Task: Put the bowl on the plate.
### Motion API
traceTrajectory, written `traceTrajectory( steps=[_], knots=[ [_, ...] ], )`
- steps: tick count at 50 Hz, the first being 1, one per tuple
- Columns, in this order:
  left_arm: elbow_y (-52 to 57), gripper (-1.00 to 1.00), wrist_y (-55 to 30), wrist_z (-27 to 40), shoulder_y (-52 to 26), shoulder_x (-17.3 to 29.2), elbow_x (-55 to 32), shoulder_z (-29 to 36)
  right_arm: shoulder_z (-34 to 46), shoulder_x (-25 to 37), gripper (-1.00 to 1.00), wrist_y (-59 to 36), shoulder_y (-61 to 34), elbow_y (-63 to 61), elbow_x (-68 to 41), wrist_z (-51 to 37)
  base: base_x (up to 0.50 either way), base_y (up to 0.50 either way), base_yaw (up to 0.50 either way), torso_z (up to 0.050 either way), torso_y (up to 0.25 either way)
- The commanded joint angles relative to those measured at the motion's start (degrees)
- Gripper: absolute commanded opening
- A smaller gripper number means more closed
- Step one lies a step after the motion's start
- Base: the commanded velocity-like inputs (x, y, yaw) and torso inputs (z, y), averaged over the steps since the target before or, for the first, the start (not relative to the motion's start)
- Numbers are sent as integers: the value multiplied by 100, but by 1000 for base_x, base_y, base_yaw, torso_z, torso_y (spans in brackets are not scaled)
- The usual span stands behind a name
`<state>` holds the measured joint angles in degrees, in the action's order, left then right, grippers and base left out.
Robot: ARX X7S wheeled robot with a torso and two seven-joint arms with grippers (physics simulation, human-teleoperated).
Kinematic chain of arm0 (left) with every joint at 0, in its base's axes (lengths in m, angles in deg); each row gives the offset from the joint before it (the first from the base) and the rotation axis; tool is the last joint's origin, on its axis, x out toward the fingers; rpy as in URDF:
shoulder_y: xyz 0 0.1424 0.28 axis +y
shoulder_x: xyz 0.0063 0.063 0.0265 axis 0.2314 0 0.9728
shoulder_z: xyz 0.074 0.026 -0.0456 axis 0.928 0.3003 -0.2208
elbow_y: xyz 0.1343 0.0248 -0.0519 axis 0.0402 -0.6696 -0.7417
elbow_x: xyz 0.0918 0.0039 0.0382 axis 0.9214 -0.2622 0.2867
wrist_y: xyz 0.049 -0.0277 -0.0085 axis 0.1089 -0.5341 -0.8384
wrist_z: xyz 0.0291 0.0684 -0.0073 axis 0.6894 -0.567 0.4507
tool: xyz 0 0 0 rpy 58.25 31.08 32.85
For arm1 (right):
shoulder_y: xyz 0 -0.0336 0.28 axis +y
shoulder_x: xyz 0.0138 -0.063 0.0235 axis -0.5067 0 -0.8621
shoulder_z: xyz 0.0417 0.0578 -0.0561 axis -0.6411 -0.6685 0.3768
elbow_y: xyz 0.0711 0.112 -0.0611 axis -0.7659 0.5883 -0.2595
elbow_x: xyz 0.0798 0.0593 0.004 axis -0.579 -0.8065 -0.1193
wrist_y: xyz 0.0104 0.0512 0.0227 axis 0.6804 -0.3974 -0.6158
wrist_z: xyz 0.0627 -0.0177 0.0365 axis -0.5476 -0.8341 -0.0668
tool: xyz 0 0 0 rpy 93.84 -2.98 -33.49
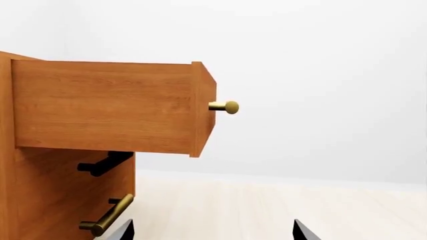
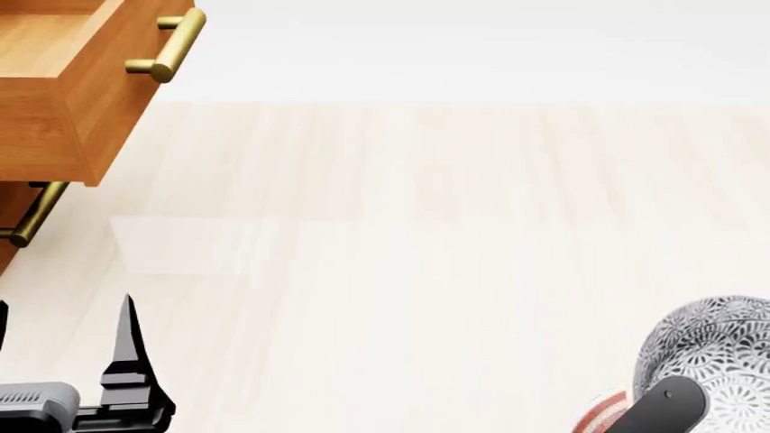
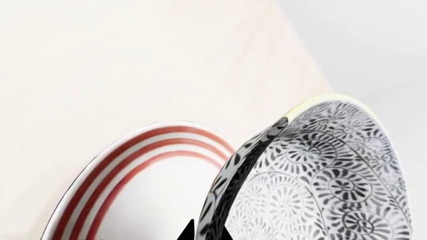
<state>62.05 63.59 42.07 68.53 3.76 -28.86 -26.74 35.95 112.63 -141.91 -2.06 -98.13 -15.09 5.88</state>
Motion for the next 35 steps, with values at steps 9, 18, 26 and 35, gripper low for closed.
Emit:
traceTrajectory(
  steps=[9, 18, 26, 35],
  knots=[
    [-12, 100, -48, -155, -3, -19, -151, -85, 17, -213, 100, 32, 14, 237, 343, 155, 0, 0, 0, 0, 0],
    [-53, 100, -19, -156, -2, -17, -146, -72, 20, -216, 100, 91, 60, 269, 347, 156, 0, 0, 0, 0, 0],
    [-8, 100, -41, -130, 1, 0, -155, -72, 15, -197, 100, 117, 68, 245, 362, 161, 0, 0, 0, 0, 0],
    [-38, 100, 2, -132, 1, -5, -159, -65, -19, -169, 100, 97, 42, 222, 311, 123, 0, 0, 0, 0, 0]
  ],
)
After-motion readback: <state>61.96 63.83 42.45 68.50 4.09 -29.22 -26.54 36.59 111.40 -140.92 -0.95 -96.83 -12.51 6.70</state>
